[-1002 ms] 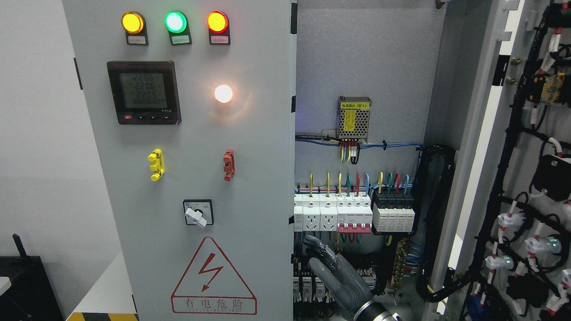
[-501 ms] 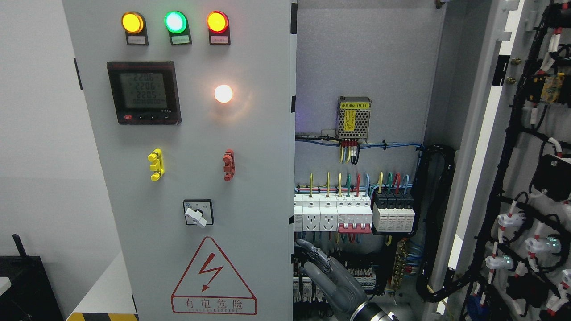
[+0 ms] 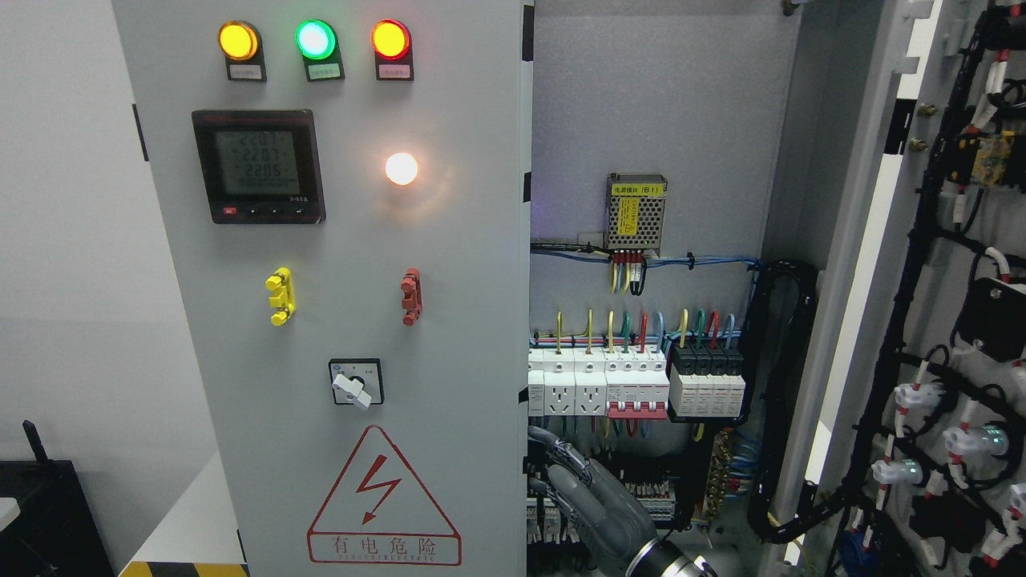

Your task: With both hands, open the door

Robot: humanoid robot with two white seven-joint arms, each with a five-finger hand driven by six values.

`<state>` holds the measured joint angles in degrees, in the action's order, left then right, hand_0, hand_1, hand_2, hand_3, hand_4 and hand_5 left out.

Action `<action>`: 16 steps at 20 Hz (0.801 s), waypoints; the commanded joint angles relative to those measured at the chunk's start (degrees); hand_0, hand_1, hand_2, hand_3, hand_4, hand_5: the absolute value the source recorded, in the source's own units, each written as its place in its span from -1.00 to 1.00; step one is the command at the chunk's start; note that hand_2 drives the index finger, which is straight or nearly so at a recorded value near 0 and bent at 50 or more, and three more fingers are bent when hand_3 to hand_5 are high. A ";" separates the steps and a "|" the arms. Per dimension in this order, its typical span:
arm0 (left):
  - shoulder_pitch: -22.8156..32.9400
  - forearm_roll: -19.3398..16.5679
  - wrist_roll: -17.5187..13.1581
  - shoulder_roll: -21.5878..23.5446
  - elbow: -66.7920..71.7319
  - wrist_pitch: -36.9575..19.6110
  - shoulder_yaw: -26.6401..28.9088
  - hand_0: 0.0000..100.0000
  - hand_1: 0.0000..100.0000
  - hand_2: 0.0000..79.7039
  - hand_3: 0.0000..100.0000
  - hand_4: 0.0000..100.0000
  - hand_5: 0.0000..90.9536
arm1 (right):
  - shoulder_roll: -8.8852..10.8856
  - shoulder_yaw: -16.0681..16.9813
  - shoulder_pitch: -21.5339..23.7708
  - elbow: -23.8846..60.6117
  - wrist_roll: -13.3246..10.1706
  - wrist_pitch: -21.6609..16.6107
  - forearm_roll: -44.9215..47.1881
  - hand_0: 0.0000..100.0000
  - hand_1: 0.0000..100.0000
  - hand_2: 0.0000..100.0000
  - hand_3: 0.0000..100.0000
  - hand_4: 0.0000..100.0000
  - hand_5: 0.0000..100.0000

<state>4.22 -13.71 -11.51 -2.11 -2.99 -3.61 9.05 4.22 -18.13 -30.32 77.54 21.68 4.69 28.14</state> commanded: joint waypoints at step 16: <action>0.00 0.00 0.00 0.00 0.00 0.00 0.00 -0.76 -0.22 -1.00 -1.00 -1.00 -1.00 | -0.36 -0.32 -2.12 -2.65 9.96 0.06 0.69 -0.76 -0.22 -1.00 -1.00 -1.00 -1.00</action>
<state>4.22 -13.71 -11.51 -2.11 -2.98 -3.61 9.05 4.01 -18.35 -32.28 75.81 29.87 4.78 28.80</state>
